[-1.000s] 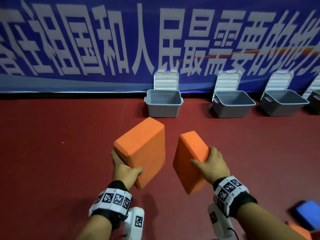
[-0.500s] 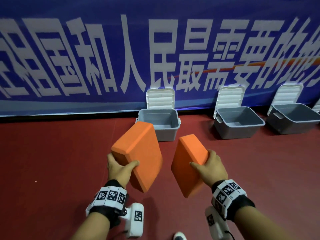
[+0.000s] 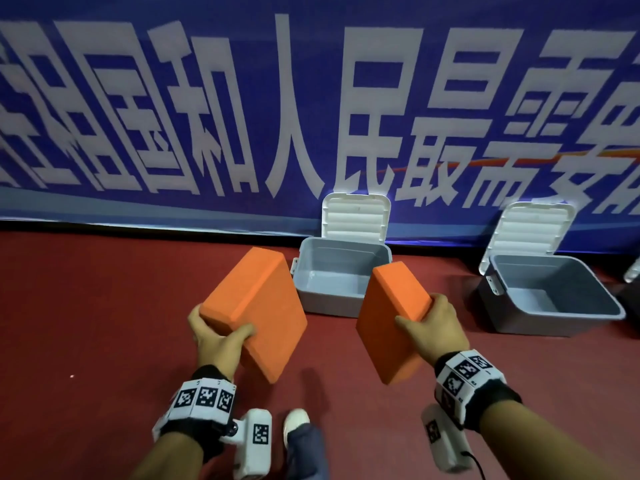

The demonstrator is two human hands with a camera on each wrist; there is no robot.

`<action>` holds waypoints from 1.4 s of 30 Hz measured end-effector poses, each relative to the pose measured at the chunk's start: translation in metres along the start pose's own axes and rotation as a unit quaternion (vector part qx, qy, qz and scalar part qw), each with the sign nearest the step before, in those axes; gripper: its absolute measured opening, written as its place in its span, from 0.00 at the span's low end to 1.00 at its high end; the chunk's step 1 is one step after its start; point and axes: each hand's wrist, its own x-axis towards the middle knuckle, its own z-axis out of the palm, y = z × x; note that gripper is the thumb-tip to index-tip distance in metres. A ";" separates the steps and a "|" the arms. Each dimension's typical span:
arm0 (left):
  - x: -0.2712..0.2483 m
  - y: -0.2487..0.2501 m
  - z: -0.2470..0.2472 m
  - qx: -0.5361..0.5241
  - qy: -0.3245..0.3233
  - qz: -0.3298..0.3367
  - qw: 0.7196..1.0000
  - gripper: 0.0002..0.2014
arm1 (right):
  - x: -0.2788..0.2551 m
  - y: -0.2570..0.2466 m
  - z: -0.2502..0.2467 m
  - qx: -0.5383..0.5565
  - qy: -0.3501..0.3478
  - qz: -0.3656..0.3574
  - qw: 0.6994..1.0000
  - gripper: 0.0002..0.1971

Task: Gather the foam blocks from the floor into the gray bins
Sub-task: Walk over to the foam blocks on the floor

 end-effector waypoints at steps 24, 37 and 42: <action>0.415 -0.022 0.274 0.125 -0.101 -0.142 0.977 0.41 | 0.420 -0.102 0.190 0.058 0.006 0.114 0.992 0.36; 0.550 -0.141 0.391 0.260 -0.116 -0.134 0.949 0.38 | 0.601 -0.077 0.344 0.034 -0.070 0.156 0.985 0.42; 0.592 -0.212 0.427 0.281 -0.149 -0.131 0.939 0.39 | 0.646 -0.052 0.415 0.019 -0.098 0.160 0.982 0.39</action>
